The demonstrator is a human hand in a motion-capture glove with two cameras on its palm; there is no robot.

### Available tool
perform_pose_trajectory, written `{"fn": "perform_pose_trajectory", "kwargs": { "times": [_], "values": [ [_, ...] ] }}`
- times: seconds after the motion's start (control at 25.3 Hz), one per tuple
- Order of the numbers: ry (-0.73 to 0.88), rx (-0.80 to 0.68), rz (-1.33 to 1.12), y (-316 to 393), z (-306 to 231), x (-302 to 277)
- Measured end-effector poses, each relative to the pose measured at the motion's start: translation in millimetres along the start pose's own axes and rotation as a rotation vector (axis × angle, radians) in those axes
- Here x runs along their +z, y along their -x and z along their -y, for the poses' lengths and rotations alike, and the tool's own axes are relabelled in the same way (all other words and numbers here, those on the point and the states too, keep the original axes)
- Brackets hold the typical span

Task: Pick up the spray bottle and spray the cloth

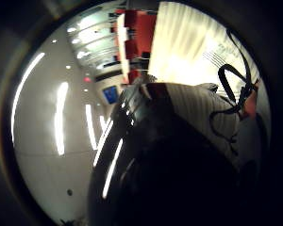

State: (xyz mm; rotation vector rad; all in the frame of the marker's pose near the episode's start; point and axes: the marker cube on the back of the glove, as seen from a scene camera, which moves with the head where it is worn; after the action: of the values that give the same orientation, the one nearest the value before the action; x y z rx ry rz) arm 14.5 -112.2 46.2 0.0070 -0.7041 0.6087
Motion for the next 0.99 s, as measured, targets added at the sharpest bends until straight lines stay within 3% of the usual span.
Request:
{"fn": "perform_pose_trajectory", "kwargs": {
  "times": [0.12, 0.28, 0.63, 0.99],
  "values": [
    [-0.064, -0.072, 0.291, -8, -7, -6],
    [-0.147, -0.137, 0.475, -25, -18, -12],
    [-0.207, -0.151, 0.431, -37, -22, -13],
    [-0.183, -0.288, 0.422, 20, -25, -3]
  ]
}}
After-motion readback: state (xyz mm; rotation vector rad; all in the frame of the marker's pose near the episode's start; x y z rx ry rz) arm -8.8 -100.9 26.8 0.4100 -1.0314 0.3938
